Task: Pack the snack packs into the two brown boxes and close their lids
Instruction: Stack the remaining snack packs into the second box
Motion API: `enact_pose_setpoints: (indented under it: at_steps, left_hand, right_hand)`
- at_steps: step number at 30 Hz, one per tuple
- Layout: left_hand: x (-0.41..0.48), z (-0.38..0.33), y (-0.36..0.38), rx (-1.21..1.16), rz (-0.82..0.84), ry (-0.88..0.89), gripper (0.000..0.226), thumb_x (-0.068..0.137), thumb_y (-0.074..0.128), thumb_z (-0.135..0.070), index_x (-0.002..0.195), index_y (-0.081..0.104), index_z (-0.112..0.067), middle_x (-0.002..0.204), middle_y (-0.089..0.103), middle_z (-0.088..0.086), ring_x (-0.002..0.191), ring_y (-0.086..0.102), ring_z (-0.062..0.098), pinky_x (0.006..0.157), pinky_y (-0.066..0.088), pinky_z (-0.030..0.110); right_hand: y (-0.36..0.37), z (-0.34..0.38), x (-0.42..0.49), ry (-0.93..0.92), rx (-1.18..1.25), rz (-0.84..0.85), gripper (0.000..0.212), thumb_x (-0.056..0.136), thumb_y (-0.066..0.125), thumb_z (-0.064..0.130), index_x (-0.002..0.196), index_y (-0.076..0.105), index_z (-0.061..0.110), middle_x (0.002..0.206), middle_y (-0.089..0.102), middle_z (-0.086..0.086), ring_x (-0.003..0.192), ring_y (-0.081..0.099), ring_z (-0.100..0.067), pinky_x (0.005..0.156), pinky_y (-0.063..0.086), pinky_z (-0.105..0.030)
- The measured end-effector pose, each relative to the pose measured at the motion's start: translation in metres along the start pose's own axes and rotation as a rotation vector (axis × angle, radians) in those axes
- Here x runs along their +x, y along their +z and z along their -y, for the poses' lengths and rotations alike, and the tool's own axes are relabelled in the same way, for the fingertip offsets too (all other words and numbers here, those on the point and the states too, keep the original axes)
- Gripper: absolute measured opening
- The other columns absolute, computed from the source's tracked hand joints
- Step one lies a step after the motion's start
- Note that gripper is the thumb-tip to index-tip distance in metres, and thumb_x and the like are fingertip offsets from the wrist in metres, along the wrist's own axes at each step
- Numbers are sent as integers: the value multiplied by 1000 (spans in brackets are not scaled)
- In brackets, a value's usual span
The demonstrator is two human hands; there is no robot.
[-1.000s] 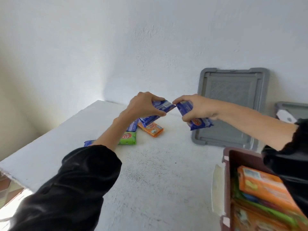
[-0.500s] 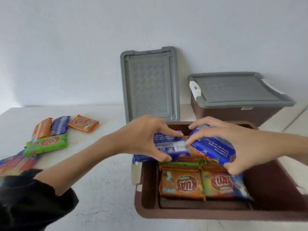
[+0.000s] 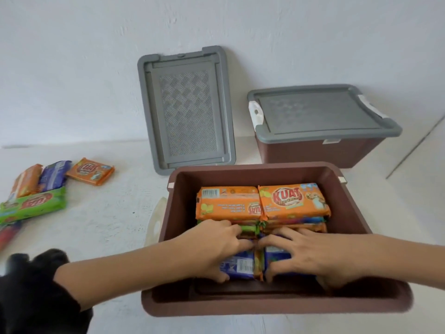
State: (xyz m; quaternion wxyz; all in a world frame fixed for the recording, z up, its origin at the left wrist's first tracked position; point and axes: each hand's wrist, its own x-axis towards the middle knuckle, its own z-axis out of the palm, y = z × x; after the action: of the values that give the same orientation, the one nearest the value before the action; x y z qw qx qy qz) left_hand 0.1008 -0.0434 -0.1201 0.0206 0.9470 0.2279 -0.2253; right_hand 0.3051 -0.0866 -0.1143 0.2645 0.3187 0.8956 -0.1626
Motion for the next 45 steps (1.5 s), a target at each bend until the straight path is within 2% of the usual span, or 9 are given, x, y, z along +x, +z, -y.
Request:
enact_pose_setpoints:
  at_steps: [3, 8, 12, 17, 24, 30, 34, 39, 45]
  left_hand:
    - [2, -5, -1, 93, 18, 16, 66, 86, 59, -41, 140, 29, -17, 130, 44, 10, 110, 49, 28, 80, 44, 38]
    - [2, -7, 1, 219, -62, 65, 62, 87, 57, -42, 132, 38, -2, 124, 42, 13, 105, 46, 28, 72, 46, 37]
    - [2, -2, 3, 141, -66, 73, 60, 88, 57, -39, 133, 37, -4, 129, 39, 10, 110, 43, 26, 83, 46, 39]
    - [3, 1, 5, 110, -123, 106, 64, 87, 61, -35, 137, 36, -4, 130, 42, 11, 112, 45, 28, 89, 46, 41]
    - [4, 2, 4, 94, -105, 133, 60, 88, 58, -35, 136, 38, -5, 130, 41, 11, 112, 44, 28, 90, 44, 41]
    - [-14, 17, -14, -195, -456, 127, 25, 89, 55, -34, 102, 67, -16, 103, 62, 1, 89, 62, 21, 65, 49, 31]
    - [-42, 51, -32, -252, -615, -69, 32, 88, 45, -46, 101, 67, -27, 102, 63, -9, 89, 62, 11, 64, 52, 31]
    - [-103, 118, -25, -249, -803, -445, 24, 89, 56, -40, 110, 64, -31, 108, 61, -14, 92, 57, 4, 67, 42, 21]
    - [-190, 213, 50, -406, -678, -935, 32, 86, 60, -40, 117, 59, -33, 114, 58, -7, 101, 57, 12, 78, 44, 27]
  right_hand:
    - [3, 5, -2, 6, -54, -49, 80, 80, 56, 6, 138, 17, 45, 153, -9, 1, 142, -10, -19, 116, 13, -41]
    - [4, 2, 4, 31, -250, -292, 74, 43, 76, 47, 113, 56, 34, 110, 64, 1, 101, 63, -17, 81, 55, -29]
    - [6, 1, 9, 79, -229, -344, 73, 37, 79, 58, 101, 67, 26, 91, 67, 5, 82, 64, -13, 65, 55, -26]
    - [1, 7, 10, 129, -135, -282, 66, 84, 61, 29, 143, 32, 18, 139, 40, -7, 127, 37, -26, 99, 39, -40]
    - [-4, 6, 13, 125, -93, -267, 60, 90, 52, 37, 143, 27, 26, 140, 34, 2, 126, 31, -16, 100, 38, -33]
    - [-43, 7, 10, 165, 76, -378, 41, 86, 52, 49, 124, 47, 35, 119, 52, 13, 112, 50, -8, 89, 43, -26]
    - [-87, 5, 15, 191, 57, -521, 42, 85, 53, 51, 125, 46, 41, 100, 50, 23, 102, 53, -1, 81, 44, -21]
    - [-155, 13, 64, 110, 67, -684, 51, 86, 56, 45, 135, 42, 39, 117, 56, 15, 106, 52, -4, 88, 45, -23]
    - [-222, 24, 194, 2, 72, -678, 48, 88, 58, 35, 134, 44, 29, 119, 55, 1, 107, 51, -14, 84, 44, -28]
